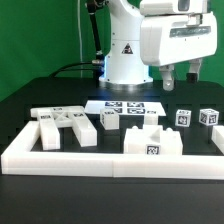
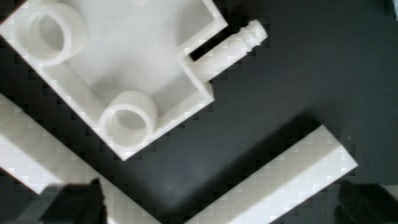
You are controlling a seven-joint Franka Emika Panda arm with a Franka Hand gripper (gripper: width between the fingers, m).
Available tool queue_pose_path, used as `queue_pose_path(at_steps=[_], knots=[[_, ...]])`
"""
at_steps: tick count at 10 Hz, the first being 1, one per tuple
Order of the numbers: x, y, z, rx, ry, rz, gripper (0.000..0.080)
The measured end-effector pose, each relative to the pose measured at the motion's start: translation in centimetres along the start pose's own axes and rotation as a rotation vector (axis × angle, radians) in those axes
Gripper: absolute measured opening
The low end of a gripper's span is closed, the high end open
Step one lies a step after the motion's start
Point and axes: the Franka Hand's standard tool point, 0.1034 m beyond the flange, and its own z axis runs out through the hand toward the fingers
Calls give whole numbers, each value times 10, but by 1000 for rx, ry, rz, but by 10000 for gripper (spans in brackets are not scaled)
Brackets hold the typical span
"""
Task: Assemble chair
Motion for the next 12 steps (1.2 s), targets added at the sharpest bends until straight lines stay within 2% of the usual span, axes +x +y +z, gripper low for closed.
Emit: queue_pose_path(at_steps=[1,6,8,10,12], knots=[[1,1,0,-6,7,0,650],[-1,-1,2,-2,3,75,650],[-5,-4,9,9,-8,181,650],[-11,3,12,33,11,303,650],[-8,-1,12,35,9,419,650]])
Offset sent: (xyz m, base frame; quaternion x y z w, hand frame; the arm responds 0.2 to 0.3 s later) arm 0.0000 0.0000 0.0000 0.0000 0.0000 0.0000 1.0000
